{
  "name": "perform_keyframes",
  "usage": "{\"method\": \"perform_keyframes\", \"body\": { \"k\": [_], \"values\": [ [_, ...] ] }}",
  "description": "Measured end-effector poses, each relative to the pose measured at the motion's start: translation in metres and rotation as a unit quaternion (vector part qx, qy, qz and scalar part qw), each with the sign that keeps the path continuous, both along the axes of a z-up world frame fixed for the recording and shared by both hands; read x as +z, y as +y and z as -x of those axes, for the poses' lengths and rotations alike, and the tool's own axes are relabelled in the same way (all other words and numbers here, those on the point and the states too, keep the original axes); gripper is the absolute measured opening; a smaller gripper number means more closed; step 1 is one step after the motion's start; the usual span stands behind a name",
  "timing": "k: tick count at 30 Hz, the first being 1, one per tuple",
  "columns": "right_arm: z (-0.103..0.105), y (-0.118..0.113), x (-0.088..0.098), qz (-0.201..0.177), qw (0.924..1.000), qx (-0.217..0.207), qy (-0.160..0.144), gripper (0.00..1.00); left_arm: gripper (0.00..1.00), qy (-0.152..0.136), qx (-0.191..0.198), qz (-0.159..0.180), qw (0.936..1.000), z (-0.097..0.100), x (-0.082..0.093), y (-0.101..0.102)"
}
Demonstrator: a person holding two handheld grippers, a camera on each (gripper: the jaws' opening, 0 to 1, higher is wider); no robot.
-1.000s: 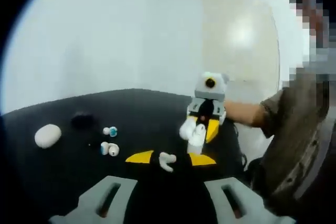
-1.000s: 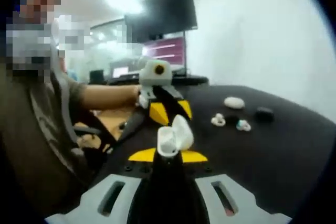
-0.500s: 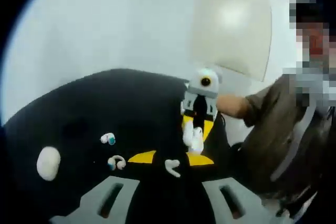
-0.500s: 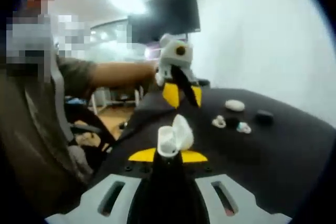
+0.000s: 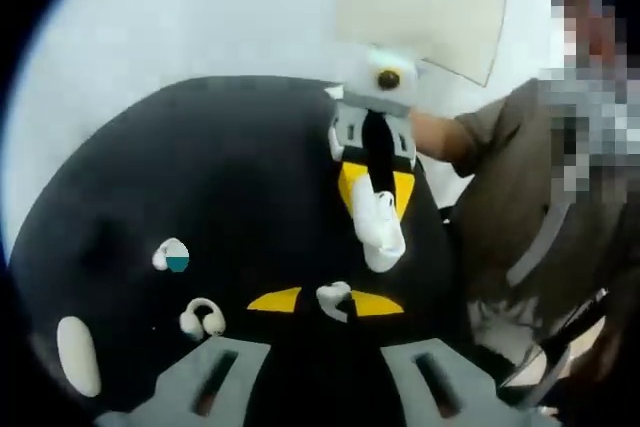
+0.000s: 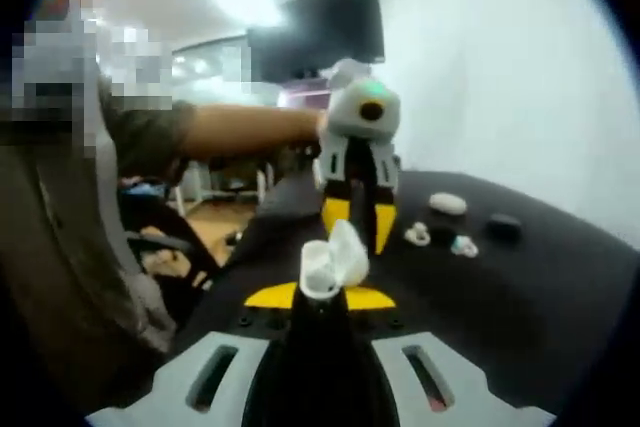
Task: Pick up three earphones and place each one into its charging case using tactile feedback, ensure that each earphone is properly inserted and securely positioned inside the case.
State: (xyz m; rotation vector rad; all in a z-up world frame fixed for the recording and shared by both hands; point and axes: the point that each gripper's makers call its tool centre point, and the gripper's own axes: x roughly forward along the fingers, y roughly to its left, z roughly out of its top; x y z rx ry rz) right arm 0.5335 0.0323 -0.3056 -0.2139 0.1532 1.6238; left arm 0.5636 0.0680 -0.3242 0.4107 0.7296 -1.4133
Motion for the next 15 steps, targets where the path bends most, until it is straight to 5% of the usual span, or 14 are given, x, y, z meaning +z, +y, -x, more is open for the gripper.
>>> {"method": "perform_keyframes", "body": {
  "k": [4,8,12,15],
  "values": [
    [0.001,0.0,0.0,-0.001,1.0,0.002,0.002,0.17,0.1,0.041,0.026,0.025,0.9985,0.007,0.0,-0.004],
    [-0.004,-0.001,0.0,-0.001,1.0,0.001,-0.001,0.17,0.08,0.029,0.065,0.086,0.9937,0.007,0.007,-0.001],
    [-0.005,-0.001,0.0,-0.001,1.0,0.001,0.003,0.17,0.08,-0.042,0.115,0.149,0.9813,-0.007,0.028,0.021],
    [-0.005,-0.001,-0.001,-0.001,1.0,0.001,0.002,0.17,0.08,-0.087,0.126,0.14,0.9781,-0.002,0.03,0.03]
  ]
}}
